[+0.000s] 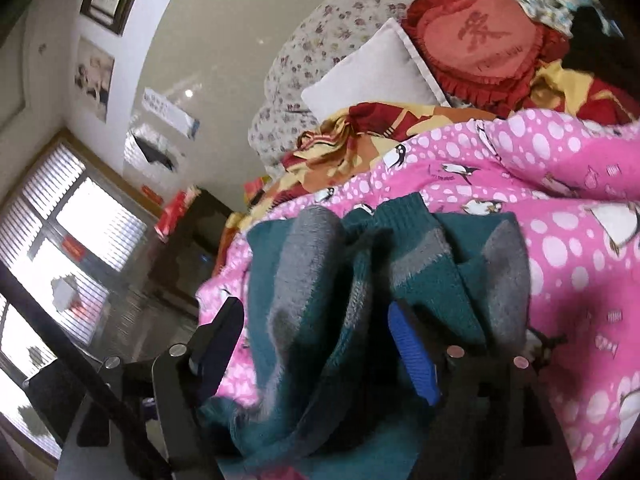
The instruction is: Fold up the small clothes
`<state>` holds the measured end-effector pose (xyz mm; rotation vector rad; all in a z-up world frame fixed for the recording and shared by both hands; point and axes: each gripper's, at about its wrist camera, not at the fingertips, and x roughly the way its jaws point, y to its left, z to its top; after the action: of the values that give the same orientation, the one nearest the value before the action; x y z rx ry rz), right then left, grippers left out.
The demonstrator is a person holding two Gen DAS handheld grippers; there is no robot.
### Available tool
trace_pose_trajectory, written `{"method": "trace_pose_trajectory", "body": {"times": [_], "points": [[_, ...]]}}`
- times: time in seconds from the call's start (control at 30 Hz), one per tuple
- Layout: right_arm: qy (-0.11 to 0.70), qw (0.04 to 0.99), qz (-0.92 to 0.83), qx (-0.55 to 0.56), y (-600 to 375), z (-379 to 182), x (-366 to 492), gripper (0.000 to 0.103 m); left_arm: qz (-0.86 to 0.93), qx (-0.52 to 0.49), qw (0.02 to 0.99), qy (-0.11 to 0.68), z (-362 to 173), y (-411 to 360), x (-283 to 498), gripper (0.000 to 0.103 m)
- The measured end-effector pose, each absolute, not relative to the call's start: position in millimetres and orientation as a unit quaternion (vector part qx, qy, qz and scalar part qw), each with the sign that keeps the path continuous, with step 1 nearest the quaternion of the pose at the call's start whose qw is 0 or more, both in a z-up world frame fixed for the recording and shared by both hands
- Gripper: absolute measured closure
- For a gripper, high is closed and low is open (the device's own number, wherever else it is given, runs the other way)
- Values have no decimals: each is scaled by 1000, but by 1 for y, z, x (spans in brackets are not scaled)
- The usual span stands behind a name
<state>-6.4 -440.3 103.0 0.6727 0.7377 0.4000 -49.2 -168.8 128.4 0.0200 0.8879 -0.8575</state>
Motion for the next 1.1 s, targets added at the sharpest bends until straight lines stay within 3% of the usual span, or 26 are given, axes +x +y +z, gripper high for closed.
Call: {"method": "trace_pose_trajectory", "body": {"times": [0.17, 0.2, 0.23, 0.3, 0.5, 0.7, 0.83, 1.1], "points": [[363, 852, 202, 320, -429, 97, 12, 23, -398, -21, 818, 414, 123, -157, -47, 26], [367, 848, 206, 322, -425, 94, 16, 28, -399, -21, 817, 416, 118, -162, -46, 26], [368, 846, 210, 322, -423, 92, 18, 37, -401, -19, 812, 424, 113, -169, -47, 26], [363, 856, 202, 307, -417, 93, 19, 76, -415, -17, 799, 436, 104, -184, -47, 26], [302, 897, 188, 262, -425, 128, -18, 80, -475, 11, 776, 415, 93, -214, -74, 26], [353, 904, 103, 218, -441, 91, -11, 78, -451, 23, 762, 463, 58, -222, -67, 26], [328, 918, 78, 209, -455, 109, -23, 66, -466, 18, 762, 448, 78, -205, -70, 26], [321, 923, 169, 130, -402, 166, -80, 65, -374, 29, 821, 431, 98, -180, -31, 26]]}}
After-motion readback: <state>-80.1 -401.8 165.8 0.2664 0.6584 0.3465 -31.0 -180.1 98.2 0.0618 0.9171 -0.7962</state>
